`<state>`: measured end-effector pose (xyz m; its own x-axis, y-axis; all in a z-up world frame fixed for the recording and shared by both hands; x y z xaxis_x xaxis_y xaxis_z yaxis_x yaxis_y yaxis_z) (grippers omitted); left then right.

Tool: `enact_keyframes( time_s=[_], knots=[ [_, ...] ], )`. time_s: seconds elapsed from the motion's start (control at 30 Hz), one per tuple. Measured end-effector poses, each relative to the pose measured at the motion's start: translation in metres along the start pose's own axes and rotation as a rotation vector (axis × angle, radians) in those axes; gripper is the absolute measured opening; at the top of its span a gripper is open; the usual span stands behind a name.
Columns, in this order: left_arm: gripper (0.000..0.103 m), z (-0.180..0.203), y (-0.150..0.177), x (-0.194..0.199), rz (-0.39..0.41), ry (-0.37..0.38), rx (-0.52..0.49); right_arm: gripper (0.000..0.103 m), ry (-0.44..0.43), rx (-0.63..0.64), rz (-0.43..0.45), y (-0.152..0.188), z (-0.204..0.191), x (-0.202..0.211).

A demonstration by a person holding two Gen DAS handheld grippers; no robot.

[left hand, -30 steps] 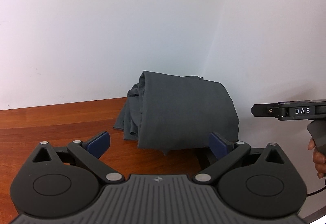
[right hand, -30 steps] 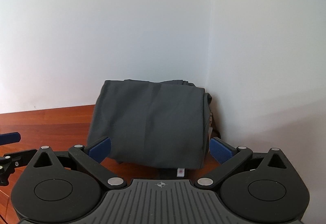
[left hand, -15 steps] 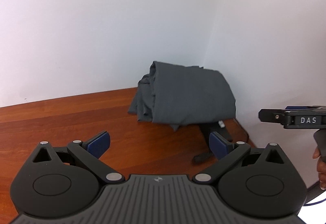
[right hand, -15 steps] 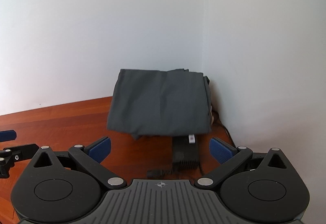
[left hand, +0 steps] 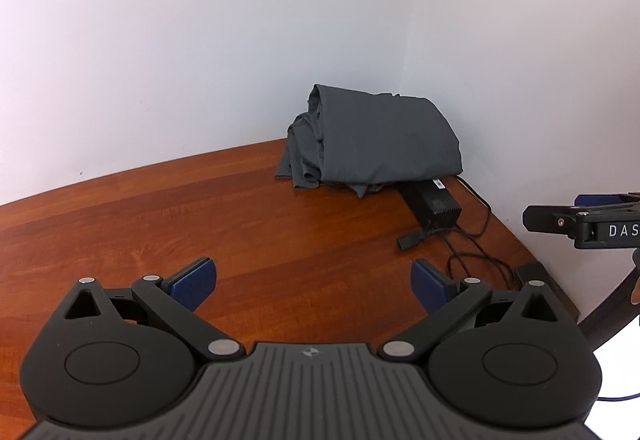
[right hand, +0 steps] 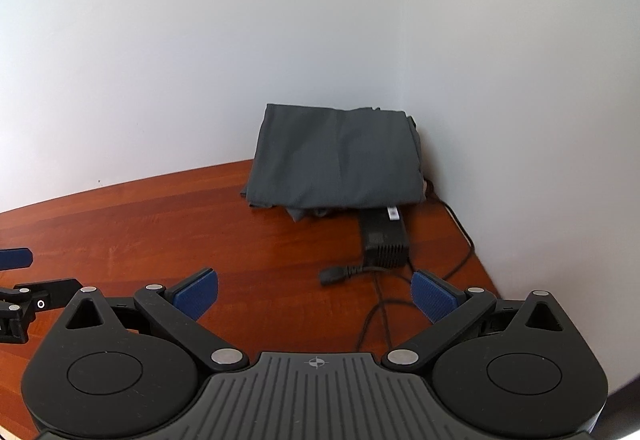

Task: Fold clothes

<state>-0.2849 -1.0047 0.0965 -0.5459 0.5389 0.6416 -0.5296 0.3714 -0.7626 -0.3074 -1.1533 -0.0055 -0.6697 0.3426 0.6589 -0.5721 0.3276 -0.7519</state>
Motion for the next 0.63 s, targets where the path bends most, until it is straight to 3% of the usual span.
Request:
enact_keyframes(
  time_s=[0.3,0.63],
  knots=[
    [0.103,0.000,0.031,0.032,0.009,0.009,-0.030,0.103,0.013,-0.006,-0.006,0.029,-0.013,0.020],
    [0.103,-0.007,0.050,0.062,0.052,0.011,-0.033,0.103,0.025,0.015,0.000,0.034,-0.033,0.029]
  ],
)
Point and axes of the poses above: each gripper's, at about its wrist camera, not at the fingertips, and x roughly against the way its jaws point, z to its right, y to its underside, the point moved 2 cm from there along -x, roughly the way its jaws point, and after that the axes turned 3 degrees about y, right-handed, at the moved point
